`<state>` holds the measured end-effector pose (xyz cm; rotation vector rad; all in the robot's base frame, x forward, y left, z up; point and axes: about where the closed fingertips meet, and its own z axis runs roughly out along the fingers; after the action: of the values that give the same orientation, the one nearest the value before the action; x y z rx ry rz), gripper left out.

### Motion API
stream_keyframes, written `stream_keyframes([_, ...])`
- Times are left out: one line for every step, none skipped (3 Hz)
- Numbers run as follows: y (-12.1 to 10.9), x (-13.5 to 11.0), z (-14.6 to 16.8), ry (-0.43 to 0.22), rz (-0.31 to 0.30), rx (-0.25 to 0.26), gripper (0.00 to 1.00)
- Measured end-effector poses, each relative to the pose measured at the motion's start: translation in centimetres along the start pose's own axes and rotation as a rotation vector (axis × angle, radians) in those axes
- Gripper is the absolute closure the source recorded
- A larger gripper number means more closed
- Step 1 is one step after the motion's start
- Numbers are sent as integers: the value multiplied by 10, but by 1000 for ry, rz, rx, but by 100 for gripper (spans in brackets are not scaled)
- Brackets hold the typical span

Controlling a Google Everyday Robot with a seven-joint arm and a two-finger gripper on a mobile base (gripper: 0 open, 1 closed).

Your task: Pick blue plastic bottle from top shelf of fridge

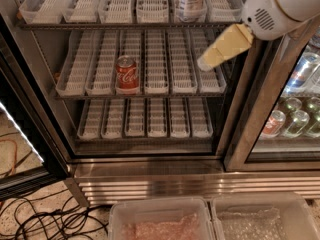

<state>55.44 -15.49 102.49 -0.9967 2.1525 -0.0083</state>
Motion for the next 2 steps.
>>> stream_keyframes([-26, -29, 11, -112, 150, 92, 0])
stream_keyframes([-29, -38, 8, -149, 232, 102, 0])
